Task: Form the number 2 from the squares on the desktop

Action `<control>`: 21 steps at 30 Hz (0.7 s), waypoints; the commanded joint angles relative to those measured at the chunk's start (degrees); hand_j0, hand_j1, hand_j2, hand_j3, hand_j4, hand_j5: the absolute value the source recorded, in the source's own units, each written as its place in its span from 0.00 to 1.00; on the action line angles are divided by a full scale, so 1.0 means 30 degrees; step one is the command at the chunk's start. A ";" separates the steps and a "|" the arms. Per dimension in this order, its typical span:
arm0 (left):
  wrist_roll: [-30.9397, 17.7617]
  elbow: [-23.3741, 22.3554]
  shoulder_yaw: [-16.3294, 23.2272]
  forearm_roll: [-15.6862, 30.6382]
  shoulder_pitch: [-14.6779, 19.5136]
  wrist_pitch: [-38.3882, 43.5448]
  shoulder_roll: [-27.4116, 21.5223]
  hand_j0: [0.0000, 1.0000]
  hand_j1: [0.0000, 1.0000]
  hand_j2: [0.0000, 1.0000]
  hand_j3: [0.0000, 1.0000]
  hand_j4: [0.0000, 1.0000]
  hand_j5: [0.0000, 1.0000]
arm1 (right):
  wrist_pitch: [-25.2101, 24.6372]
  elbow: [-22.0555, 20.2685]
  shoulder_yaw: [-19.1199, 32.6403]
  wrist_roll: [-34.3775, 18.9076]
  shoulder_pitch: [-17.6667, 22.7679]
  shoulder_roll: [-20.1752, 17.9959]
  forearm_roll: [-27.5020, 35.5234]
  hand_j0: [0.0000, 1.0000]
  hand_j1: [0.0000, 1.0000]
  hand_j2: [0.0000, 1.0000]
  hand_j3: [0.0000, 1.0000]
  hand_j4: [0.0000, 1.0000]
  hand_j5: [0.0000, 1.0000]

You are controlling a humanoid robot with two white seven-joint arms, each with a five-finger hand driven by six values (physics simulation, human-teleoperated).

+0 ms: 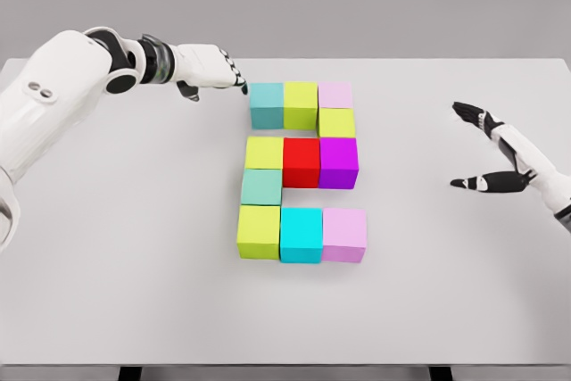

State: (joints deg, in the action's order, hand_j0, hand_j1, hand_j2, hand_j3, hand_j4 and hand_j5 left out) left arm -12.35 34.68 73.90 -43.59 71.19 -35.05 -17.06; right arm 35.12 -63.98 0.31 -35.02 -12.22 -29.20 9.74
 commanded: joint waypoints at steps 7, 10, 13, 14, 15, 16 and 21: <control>0.0015 -0.0253 -0.0345 0.0175 0.0146 0.0017 -0.0348 0.85 0.85 0.85 0.85 0.85 0.85 | -0.0039 -0.0060 0.1067 0.0005 0.0059 -0.0024 0.0182 1.00 1.00 1.00 1.00 1.00 1.00; 0.0044 0.0391 -0.0755 0.0292 0.0117 0.0017 -0.1753 0.94 0.94 0.94 0.94 0.94 0.94 | -0.0039 -0.0060 0.1067 0.0005 0.0059 -0.0024 0.0182 1.00 1.00 1.00 1.00 1.00 1.00; 0.0044 0.1533 -0.1048 0.0497 0.0030 0.0017 -0.3715 1.00 1.00 1.00 1.00 1.00 1.00 | -0.0039 -0.0060 0.1067 0.0005 0.0059 -0.0024 0.0182 1.00 1.00 1.00 1.00 1.00 1.00; 0.0044 0.1564 -0.1048 0.0673 0.0000 0.0017 -0.4185 1.00 1.00 1.00 1.00 1.00 1.00 | -0.0039 -0.0060 0.1067 0.0005 0.0059 -0.0024 0.0182 1.00 1.00 1.00 1.00 1.00 1.00; 0.0044 0.1593 -0.1019 0.0761 -0.0029 0.0017 -0.4859 1.00 1.00 1.00 1.00 1.00 1.00 | -0.0039 -0.0060 0.1067 0.0005 0.0059 -0.0024 0.0182 1.00 1.00 1.00 1.00 1.00 1.00; 0.0044 0.1827 -0.1019 0.0791 -0.0058 0.0017 -0.5357 1.00 1.00 1.00 1.00 1.00 1.00 | -0.0039 -0.0089 0.1067 0.0005 0.0059 -0.0024 0.0182 1.00 1.00 1.00 1.00 1.00 1.00; 0.0044 0.1945 -0.1019 0.0791 -0.0293 0.0017 -0.7525 1.00 1.00 1.00 1.00 1.00 1.00 | -0.0039 -0.0089 0.1067 0.0005 0.0117 -0.0024 0.0153 1.00 1.00 1.00 1.00 1.00 1.00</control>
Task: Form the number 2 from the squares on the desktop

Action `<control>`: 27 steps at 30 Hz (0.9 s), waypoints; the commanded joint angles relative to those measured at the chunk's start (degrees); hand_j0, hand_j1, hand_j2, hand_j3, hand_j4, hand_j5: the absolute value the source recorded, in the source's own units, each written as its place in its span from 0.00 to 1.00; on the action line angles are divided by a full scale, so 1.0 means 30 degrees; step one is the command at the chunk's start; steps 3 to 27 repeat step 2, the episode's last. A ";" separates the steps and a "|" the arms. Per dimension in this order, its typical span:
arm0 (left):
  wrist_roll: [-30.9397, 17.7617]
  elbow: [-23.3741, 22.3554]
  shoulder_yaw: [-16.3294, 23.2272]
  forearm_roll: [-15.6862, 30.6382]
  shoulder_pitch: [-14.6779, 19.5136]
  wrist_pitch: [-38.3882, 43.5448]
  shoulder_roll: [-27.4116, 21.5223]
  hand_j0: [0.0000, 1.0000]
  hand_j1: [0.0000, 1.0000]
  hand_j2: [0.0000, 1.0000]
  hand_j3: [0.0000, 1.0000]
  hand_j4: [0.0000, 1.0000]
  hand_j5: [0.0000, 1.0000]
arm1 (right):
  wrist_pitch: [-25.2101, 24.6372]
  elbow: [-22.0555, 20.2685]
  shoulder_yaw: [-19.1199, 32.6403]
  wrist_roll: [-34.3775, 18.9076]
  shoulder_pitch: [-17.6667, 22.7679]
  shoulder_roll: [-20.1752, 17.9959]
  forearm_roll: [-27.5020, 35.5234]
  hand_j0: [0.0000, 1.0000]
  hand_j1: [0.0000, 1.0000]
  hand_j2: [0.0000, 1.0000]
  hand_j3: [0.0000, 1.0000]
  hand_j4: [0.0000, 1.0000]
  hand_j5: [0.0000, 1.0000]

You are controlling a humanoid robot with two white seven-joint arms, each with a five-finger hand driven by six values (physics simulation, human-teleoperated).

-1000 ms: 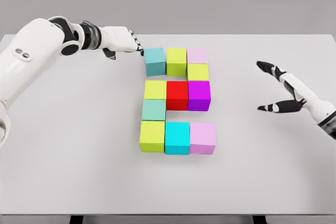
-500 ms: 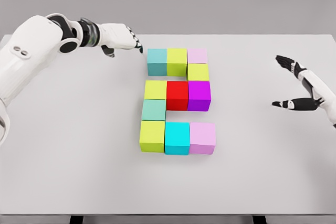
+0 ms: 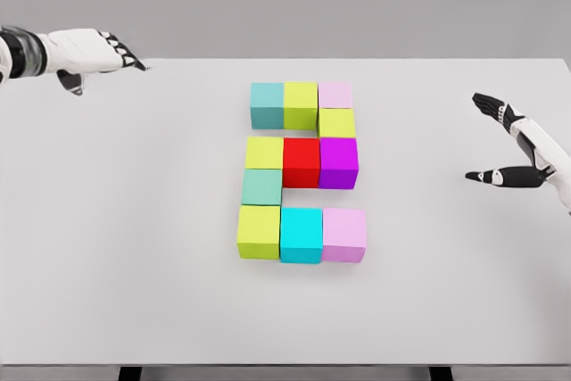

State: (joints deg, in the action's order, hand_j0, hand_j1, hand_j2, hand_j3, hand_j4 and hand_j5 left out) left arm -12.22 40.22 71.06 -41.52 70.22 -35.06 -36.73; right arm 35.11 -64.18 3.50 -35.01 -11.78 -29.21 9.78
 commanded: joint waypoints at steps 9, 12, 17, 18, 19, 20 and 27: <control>0.0000 0.0041 -0.0073 0.0098 0.0000 0.0021 -0.1115 1.00 1.00 1.00 1.00 1.00 1.00 | -0.0037 -0.0022 0.0005 0.0005 0.0000 -0.0020 0.0138 1.00 1.00 1.00 1.00 1.00 1.00; 0.0000 0.0041 -0.0073 0.0098 0.0000 0.0021 -0.1115 1.00 1.00 1.00 1.00 1.00 1.00 | -0.0037 -0.0022 0.0005 0.0005 0.0000 -0.0020 0.0138 1.00 1.00 1.00 1.00 1.00 1.00; 0.0000 0.0041 -0.0073 0.0098 0.0000 0.0021 -0.1115 1.00 1.00 1.00 1.00 1.00 1.00 | -0.0037 -0.0022 0.0005 0.0005 0.0000 -0.0020 0.0138 1.00 1.00 1.00 1.00 1.00 1.00; 0.0000 0.0041 -0.0073 0.0098 0.0000 0.0021 -0.1115 1.00 1.00 1.00 1.00 1.00 1.00 | -0.0037 -0.0022 0.0005 0.0005 0.0000 -0.0020 0.0138 1.00 1.00 1.00 1.00 1.00 1.00; 0.0000 0.0041 -0.0073 0.0098 0.0000 0.0021 -0.1115 1.00 1.00 1.00 1.00 1.00 1.00 | -0.0037 -0.0022 0.0005 0.0005 0.0000 -0.0020 0.0138 1.00 1.00 1.00 1.00 1.00 1.00; 0.0000 0.0041 -0.0073 0.0098 0.0000 0.0021 -0.1115 1.00 1.00 1.00 1.00 1.00 1.00 | -0.0037 -0.0022 0.0005 0.0005 0.0000 -0.0020 0.0138 1.00 1.00 1.00 1.00 1.00 1.00; 0.0000 0.0041 -0.0073 0.0098 0.0000 0.0021 -0.1115 1.00 1.00 1.00 1.00 1.00 1.00 | -0.0037 -0.0022 0.0005 0.0005 0.0000 -0.0020 0.0138 1.00 1.00 1.00 1.00 1.00 1.00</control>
